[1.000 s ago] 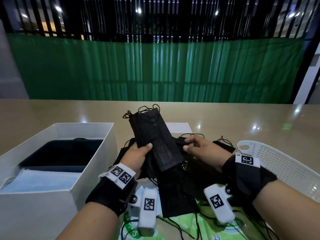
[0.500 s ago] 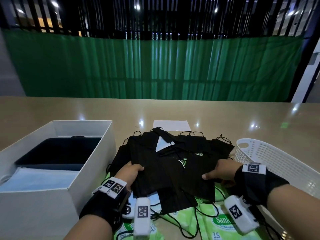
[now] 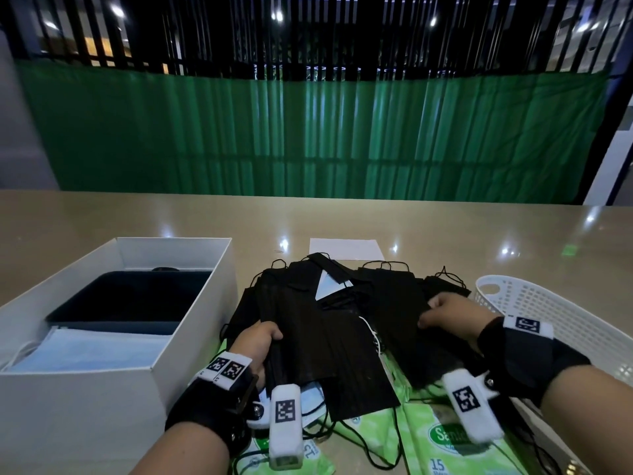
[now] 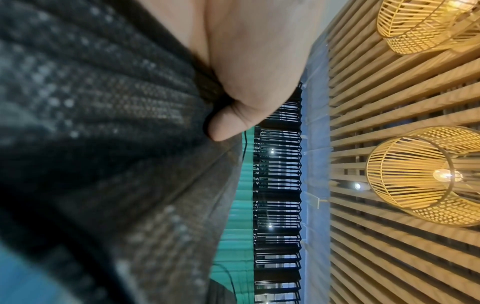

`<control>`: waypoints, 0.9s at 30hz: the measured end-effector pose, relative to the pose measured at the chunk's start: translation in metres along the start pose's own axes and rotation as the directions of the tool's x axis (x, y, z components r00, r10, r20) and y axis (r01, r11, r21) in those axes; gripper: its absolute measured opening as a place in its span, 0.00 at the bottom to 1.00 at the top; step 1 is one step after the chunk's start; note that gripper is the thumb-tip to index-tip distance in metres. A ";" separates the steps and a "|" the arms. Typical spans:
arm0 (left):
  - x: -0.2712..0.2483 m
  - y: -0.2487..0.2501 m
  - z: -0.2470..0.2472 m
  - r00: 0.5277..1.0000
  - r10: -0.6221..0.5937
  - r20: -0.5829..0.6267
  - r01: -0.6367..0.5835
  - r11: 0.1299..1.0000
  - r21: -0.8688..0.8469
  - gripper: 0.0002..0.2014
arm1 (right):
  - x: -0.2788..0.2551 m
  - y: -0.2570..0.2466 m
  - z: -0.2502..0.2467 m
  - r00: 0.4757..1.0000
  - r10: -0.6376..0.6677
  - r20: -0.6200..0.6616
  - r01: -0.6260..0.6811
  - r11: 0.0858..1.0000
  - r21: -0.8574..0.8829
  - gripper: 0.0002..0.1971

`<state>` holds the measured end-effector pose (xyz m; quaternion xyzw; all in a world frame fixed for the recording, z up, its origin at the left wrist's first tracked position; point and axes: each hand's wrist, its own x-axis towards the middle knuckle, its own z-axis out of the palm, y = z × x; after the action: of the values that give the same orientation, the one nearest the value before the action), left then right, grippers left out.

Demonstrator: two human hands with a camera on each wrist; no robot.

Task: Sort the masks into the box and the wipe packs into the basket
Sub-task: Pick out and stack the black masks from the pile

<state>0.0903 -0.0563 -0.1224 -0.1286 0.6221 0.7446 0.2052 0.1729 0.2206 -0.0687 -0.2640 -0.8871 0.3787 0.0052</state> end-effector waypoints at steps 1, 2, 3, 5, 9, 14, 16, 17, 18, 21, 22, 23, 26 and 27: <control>0.002 -0.001 -0.001 1.000 -0.009 -0.004 0.009 1.000 -0.011 0.12 | -0.001 -0.003 -0.005 1.000 -0.020 -0.011 0.021 0.993 0.112 0.08; 0.002 -0.002 -0.002 1.000 -0.021 -0.005 0.021 0.999 -0.025 0.14 | -0.003 -0.008 -0.010 0.999 -0.041 -0.022 0.044 0.983 0.177 0.07; 0.002 -0.002 -0.002 1.000 -0.028 -0.004 0.027 0.999 -0.029 0.13 | -0.004 -0.013 -0.014 0.996 -0.072 -0.051 0.080 0.981 0.178 0.08; -0.001 -0.002 -0.002 0.999 -0.039 -0.013 0.038 0.999 -0.021 0.12 | -0.009 -0.023 -0.020 0.977 -0.157 -0.145 0.168 0.984 0.065 0.12; 0.001 -0.003 -0.002 0.999 -0.011 -0.031 0.011 1.000 0.000 0.14 | -0.020 -0.037 -0.017 0.982 -0.183 -0.040 0.182 0.880 0.438 0.11; 0.025 -0.012 -0.007 1.000 -0.013 -0.022 0.013 1.000 0.009 0.30 | -0.029 -0.037 0.021 0.940 -0.187 0.285 -0.047 0.757 0.652 0.10; 0.023 -0.010 -0.007 1.000 -0.017 -0.014 0.017 1.000 0.006 0.32 | -0.025 -0.029 0.040 0.937 -0.099 0.336 -0.028 0.934 0.355 0.07; 0.020 -0.010 -0.006 1.000 -0.015 -0.015 0.015 1.000 0.006 0.32 | -0.020 -0.024 0.047 0.935 -0.059 0.350 0.011 0.990 0.139 0.05; 0.026 -0.012 -0.007 1.000 -0.014 -0.015 0.014 1.000 0.004 0.32 | -0.018 -0.021 0.051 0.940 -0.033 0.340 0.061 0.996 -0.071 0.07; 0.021 -0.009 -0.005 1.000 -0.008 -0.021 0.009 1.000 0.027 0.28 | -0.021 -0.027 0.056 0.954 -0.023 0.300 0.119 0.945 -0.304 0.20; 0.019 -0.008 -0.004 1.000 -0.007 -0.027 0.008 0.999 0.034 0.26 | -0.022 -0.029 0.058 0.948 -0.026 0.318 0.130 0.942 -0.311 0.22; 0.016 -0.007 -0.003 1.000 -0.005 -0.024 0.006 0.999 0.036 0.24 | -0.023 -0.031 0.059 0.940 -0.018 0.341 0.139 0.933 -0.333 0.24; 0.013 -0.006 -0.003 1.000 0.000 -0.013 0.000 0.999 0.040 0.21 | -0.019 -0.030 0.062 0.934 -0.026 0.357 0.160 0.922 -0.353 0.24; 0.013 -0.006 -0.003 1.000 0.003 -0.009 -0.002 0.999 0.037 0.22 | -0.015 -0.028 0.061 0.933 -0.032 0.358 0.163 0.926 -0.340 0.20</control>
<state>0.0815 -0.0568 -0.1342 -0.1275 0.6367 0.7327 0.2037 0.1601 0.1565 -0.0902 -0.1445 -0.9409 0.2473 -0.1806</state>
